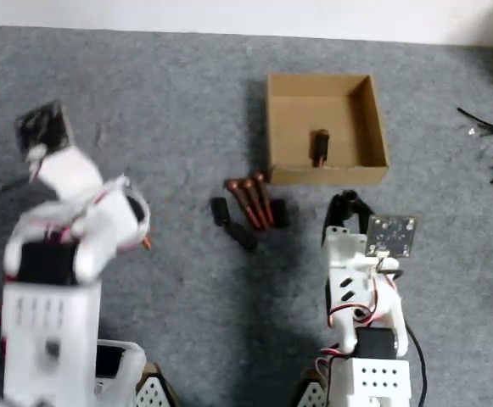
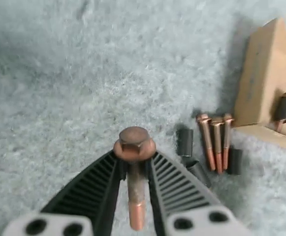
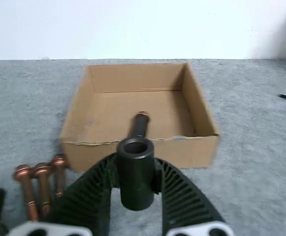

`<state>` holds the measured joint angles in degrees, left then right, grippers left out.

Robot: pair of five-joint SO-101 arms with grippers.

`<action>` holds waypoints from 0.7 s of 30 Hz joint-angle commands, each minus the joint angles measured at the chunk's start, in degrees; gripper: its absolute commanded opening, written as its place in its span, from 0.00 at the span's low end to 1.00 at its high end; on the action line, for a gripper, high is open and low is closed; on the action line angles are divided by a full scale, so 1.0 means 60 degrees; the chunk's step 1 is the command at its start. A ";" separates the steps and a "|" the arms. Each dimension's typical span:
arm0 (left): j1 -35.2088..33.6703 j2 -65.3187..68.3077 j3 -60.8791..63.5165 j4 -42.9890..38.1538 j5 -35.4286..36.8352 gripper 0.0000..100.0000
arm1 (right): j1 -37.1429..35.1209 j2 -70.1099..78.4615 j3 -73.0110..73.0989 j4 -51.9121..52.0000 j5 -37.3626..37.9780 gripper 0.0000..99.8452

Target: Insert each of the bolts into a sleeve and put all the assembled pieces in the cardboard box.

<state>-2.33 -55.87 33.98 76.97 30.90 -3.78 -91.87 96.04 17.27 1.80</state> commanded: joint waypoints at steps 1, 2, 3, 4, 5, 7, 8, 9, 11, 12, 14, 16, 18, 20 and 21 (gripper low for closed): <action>0.0110 -0.2410 0.0901 -0.0498 -0.0088 0.00 | -0.0579 -0.0168 0.0784 -0.0037 0.0117 0.00; 0.0110 -0.2996 0.1267 -0.0630 -0.0088 0.00 | -0.0740 -0.0168 0.0769 -0.0037 0.0117 0.00; 0.0110 -0.3553 0.1663 -0.0791 -0.0088 0.00 | -0.0901 -0.0168 0.0769 -0.0037 0.0117 0.00; 0.0110 -0.4110 0.2073 -0.0967 -0.0088 0.00 | -0.1033 -0.0168 0.0755 -0.0037 0.0117 0.00; 0.0110 -0.4652 0.2484 -0.1187 -0.0088 0.00 | -0.1194 -0.0168 0.0755 -0.0037 0.0117 0.00; 0.0110 -0.5648 0.3319 -0.1612 -0.0088 0.00 | -0.1516 -0.0168 0.0755 -0.0037 0.0117 0.00; 0.0125 -0.6103 0.3744 -0.1875 -0.0161 0.00 | -0.1663 -0.0168 0.0755 -0.0037 0.0117 0.00; 0.0154 -0.6469 0.4154 -0.2154 -0.0352 0.00 | -0.1780 -0.0168 0.0755 -0.0037 0.0117 0.00; 0.0168 -0.7201 0.5018 -0.2857 -0.0791 0.00 | -0.1956 -0.0168 0.0755 -0.0037 0.0117 0.00; 0.0183 -0.7538 0.5458 -0.3253 -0.0938 0.00 | -0.1971 -0.0168 0.0755 -0.0037 0.0117 0.00; 0.0183 -0.8022 0.6205 -0.4088 -0.1172 0.00 | -0.1985 -0.0168 0.0740 -0.0037 0.0117 0.00; 0.0183 -0.8198 0.6747 -0.5055 -0.1260 0.00 | -0.2234 -0.0168 0.0740 -0.0037 0.0117 0.00; 0.0271 -0.8125 0.7158 -0.6007 -0.1231 0.00 | -0.2645 -0.0168 0.0740 -0.0037 0.0117 0.00; 0.0593 -0.8095 0.7480 -0.6916 -0.1231 0.00 | -0.3011 -0.0168 0.0740 -0.0037 0.0117 0.00; 0.0857 -0.8095 0.7626 -0.7370 -0.1231 0.00 | -0.3172 -0.0168 0.0740 -0.0037 0.0117 0.00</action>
<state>-0.84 -103.69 78.81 41.27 23.96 -19.96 -91.87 96.04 17.27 1.80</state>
